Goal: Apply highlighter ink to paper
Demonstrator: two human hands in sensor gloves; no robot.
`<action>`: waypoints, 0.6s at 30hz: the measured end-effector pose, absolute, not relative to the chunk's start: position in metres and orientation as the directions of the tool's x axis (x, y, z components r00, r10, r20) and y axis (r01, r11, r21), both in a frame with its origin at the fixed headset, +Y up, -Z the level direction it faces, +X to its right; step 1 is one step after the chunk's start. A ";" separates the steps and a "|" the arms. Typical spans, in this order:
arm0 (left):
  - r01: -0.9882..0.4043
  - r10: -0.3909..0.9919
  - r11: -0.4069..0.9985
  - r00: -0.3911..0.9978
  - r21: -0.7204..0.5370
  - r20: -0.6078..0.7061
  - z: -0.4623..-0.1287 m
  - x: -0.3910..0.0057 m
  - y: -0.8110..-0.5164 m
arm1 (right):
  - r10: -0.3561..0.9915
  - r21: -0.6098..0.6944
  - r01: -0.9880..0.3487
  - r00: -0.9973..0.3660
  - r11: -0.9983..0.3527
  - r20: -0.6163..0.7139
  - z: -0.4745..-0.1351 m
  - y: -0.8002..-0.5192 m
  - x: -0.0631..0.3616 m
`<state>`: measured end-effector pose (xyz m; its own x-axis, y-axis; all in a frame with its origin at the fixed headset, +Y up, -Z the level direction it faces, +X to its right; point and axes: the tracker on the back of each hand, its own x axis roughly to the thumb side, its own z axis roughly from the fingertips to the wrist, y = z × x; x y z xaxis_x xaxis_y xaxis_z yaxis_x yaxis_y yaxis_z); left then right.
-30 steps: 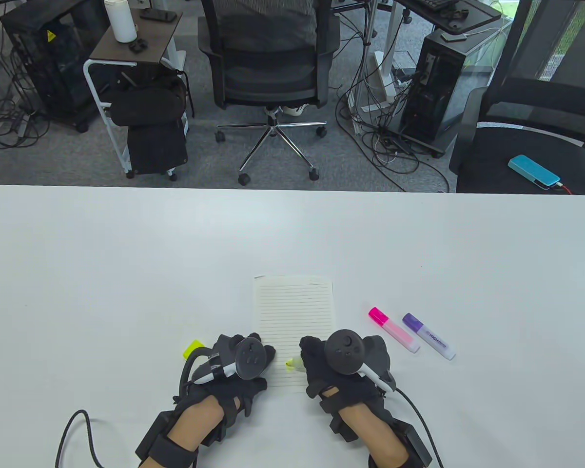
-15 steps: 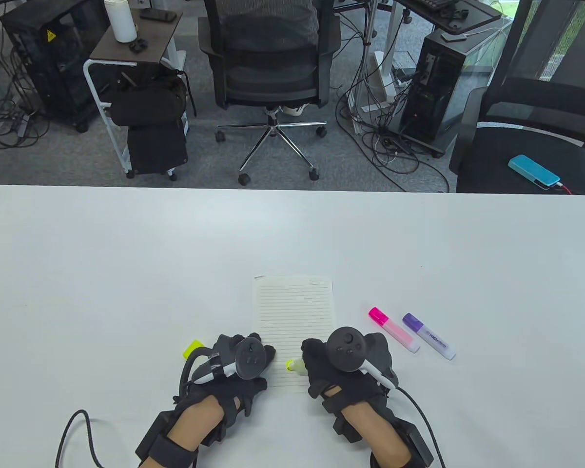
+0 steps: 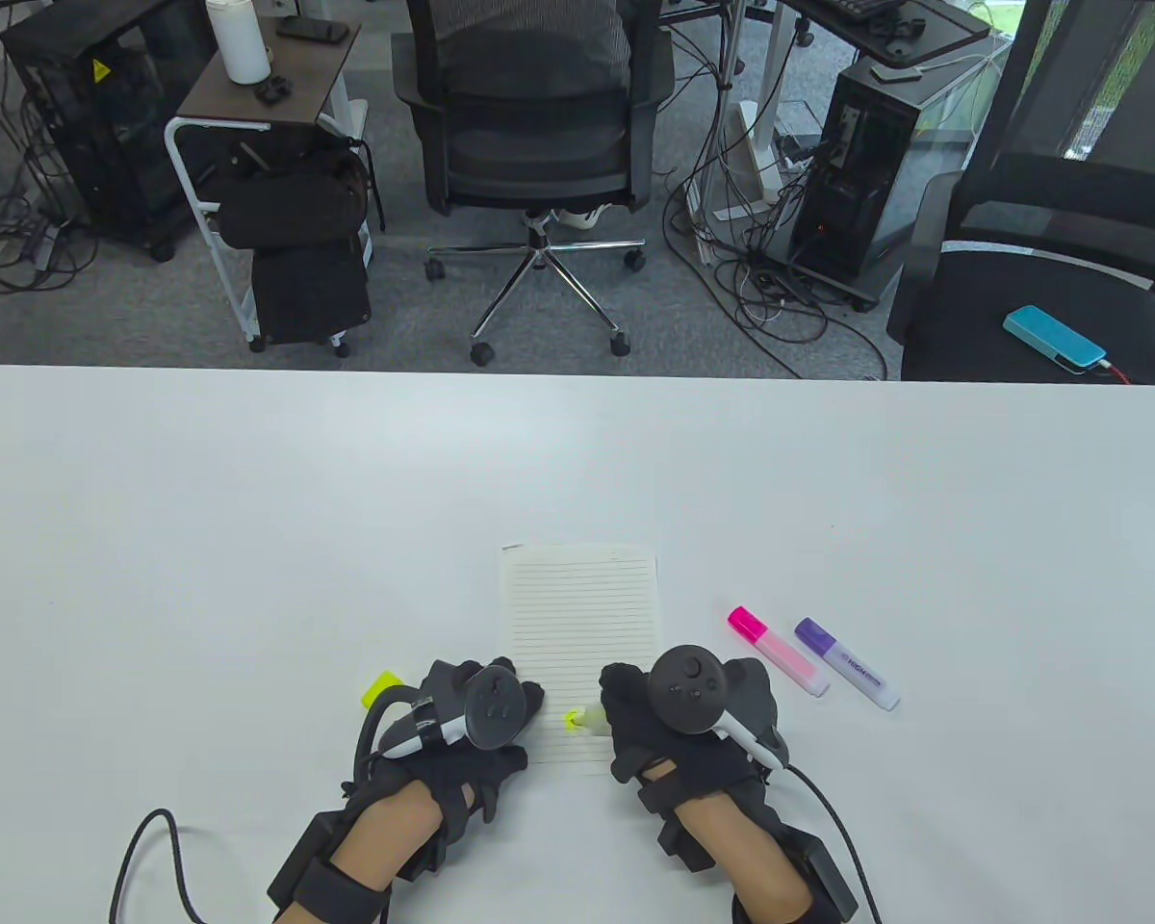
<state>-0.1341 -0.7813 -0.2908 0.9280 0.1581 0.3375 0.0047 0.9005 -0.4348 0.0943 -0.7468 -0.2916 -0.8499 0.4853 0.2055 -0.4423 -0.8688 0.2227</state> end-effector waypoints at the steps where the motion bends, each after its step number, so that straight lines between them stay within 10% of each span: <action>1: 0.005 0.158 0.901 0.928 -0.435 0.337 -0.291 -0.134 -0.781 | 0.486 0.225 -0.442 -0.850 -0.868 0.203 -0.292 -0.747 0.095; 18: 0.005 0.158 0.900 0.928 -0.436 0.338 -0.291 -0.134 -0.781 | 0.491 0.281 -0.435 -0.853 -0.856 0.176 -0.292 -0.744 0.098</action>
